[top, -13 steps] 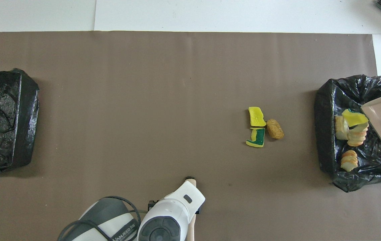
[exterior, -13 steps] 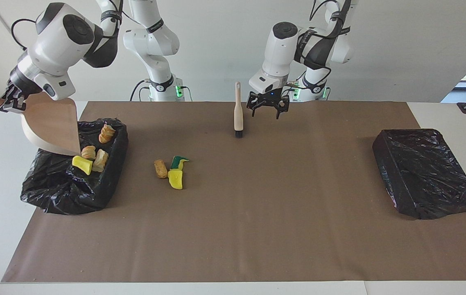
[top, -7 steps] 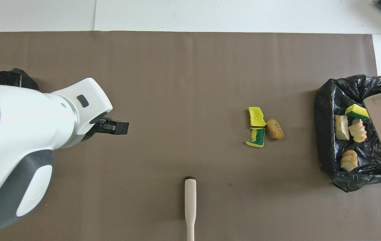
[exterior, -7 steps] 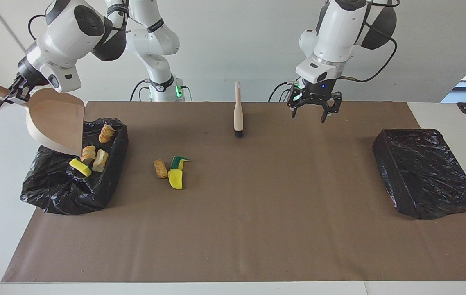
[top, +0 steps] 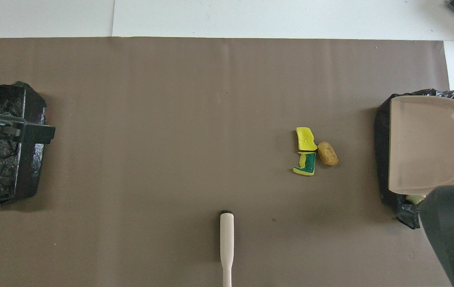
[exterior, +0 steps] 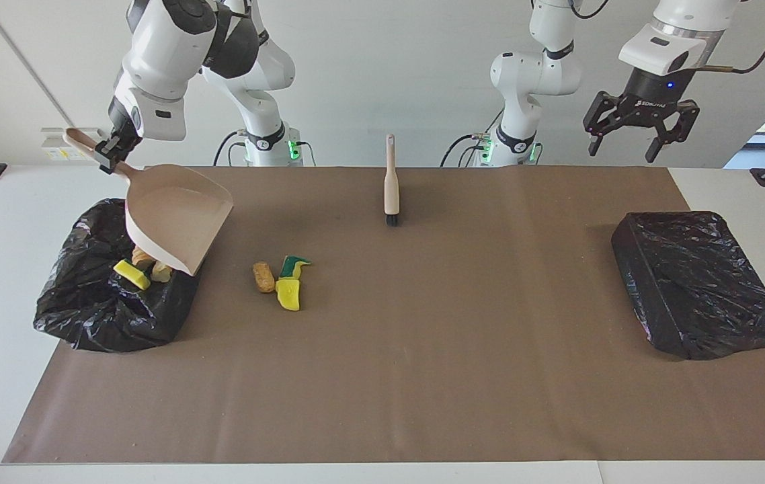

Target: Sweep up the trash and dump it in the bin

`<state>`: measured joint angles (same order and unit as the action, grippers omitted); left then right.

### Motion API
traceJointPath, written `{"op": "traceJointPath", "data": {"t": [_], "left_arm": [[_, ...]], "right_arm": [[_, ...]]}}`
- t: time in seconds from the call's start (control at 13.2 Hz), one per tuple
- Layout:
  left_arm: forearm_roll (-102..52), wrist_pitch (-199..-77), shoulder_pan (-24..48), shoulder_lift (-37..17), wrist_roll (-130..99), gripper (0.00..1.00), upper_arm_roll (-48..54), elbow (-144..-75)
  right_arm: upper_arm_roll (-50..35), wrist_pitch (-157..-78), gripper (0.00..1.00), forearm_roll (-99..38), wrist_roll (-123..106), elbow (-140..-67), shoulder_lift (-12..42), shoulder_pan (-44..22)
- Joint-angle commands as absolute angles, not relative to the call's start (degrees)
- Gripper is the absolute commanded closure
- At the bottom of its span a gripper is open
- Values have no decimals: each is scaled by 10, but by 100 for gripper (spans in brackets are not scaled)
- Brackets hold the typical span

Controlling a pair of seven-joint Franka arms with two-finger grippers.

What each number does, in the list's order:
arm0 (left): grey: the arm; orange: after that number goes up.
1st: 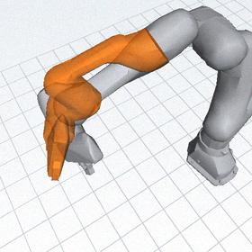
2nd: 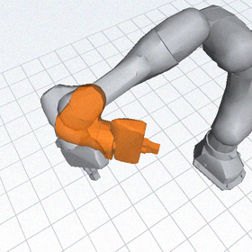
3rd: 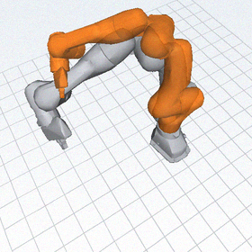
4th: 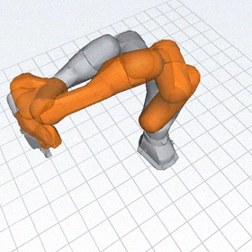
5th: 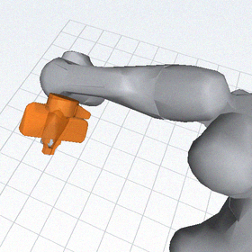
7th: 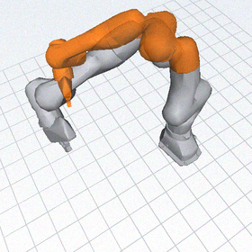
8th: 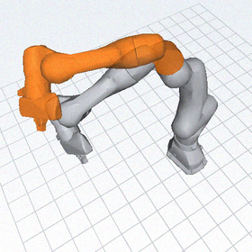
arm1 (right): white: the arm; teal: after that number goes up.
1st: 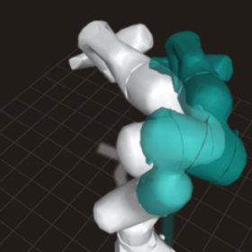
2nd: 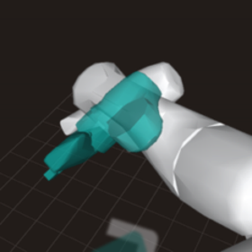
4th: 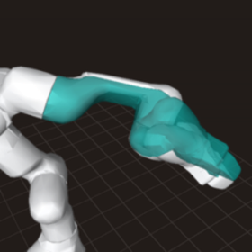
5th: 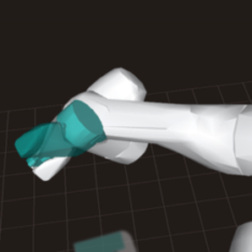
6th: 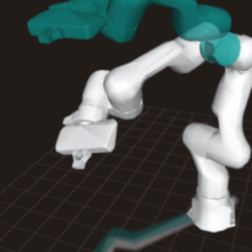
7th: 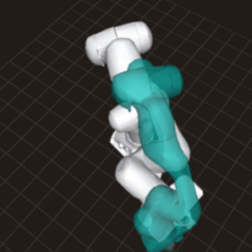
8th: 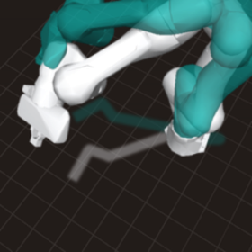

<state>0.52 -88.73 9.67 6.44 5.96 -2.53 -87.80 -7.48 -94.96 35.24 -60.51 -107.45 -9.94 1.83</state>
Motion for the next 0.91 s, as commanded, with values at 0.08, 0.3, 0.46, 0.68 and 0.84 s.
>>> {"op": "traceJointPath", "data": {"t": [0.08,0.3,0.46,0.68,0.84], "left_arm": [[12,-845,49,44,112,0,-20,-821],[11,-846,36,38,115,0,-21,-818],[12,-840,37,37,115,0,-20,-817],[11,-806,35,-13,115,0,-17,-755],[11,-814,38,-4,114,0,-12,-756]], "right_arm": [[-97,-961,100,253,-352,-1074,-60,-26],[-97,-980,100,207,-129,-1022,22,-103],[-97,-990,100,130,4,-964,93,-119],[-97,-1024,100,108,110,-848,215,-160],[-101,-1071,100,55,284,-791,285,-170]]}}
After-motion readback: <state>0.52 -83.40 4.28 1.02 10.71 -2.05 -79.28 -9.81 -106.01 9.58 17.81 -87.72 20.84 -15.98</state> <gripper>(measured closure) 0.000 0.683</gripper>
